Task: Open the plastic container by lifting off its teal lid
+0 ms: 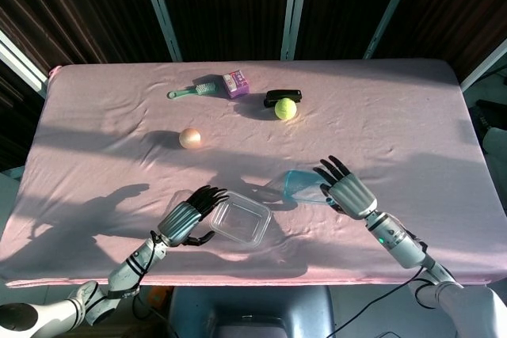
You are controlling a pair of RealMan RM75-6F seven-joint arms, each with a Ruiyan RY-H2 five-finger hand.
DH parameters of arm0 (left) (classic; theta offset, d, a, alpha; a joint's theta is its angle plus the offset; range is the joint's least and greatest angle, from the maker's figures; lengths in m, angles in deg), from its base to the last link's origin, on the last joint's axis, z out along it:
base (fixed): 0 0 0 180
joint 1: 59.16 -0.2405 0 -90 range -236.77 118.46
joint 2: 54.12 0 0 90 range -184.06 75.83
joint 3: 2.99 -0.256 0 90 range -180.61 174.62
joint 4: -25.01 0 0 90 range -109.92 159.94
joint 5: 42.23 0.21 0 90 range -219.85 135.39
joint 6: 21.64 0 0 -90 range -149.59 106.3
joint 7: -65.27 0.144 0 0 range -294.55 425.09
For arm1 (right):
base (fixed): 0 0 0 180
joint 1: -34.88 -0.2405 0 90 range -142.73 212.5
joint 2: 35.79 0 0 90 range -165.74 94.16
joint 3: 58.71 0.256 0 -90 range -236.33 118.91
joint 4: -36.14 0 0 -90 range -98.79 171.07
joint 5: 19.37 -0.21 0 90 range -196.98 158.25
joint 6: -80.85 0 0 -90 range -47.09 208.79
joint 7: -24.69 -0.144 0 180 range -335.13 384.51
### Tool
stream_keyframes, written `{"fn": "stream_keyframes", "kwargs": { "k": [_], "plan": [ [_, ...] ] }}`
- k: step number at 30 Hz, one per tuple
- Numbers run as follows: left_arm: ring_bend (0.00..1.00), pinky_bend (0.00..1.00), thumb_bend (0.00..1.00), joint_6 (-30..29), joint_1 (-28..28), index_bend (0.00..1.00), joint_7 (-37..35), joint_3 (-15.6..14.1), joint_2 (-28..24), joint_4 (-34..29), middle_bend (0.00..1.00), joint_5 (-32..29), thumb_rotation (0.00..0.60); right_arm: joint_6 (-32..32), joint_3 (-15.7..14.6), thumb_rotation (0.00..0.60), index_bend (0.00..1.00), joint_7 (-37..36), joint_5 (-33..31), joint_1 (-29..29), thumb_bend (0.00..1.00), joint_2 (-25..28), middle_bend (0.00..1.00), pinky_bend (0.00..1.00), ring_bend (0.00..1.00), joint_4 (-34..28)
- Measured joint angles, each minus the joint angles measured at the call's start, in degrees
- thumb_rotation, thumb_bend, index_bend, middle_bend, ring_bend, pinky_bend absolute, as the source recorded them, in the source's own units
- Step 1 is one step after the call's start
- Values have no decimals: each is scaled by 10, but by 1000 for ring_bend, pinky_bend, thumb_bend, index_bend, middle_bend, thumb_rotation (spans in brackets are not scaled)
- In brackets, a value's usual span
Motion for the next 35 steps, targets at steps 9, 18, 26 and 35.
{"fn": "stream_keyframes", "kwargs": {
  "k": [9, 18, 26, 35],
  "plan": [
    [0, 0, 319, -15, -33, 0, 50, -5, -68, -58, 0, -16, 600, -43, -7, 600, 0, 43, -22, 17, 108, 66, 0, 0, 0, -139],
    [0, 0, 345, -26, -83, 0, 83, -20, -192, -166, 0, -50, 600, -43, -26, 600, 0, 119, -44, 59, 101, 209, 0, 0, 0, -364],
    [0, 0, 360, -63, -175, 0, 196, -23, -295, -243, 0, -147, 600, 68, -17, 600, 0, 288, -172, 183, 102, 318, 0, 0, 0, -528],
    [0, 0, 366, -104, -232, 0, 216, -9, -308, -252, 0, -160, 600, 133, 15, 600, 0, 239, -223, 267, 102, 361, 0, 0, 0, -548]
  ]
}}
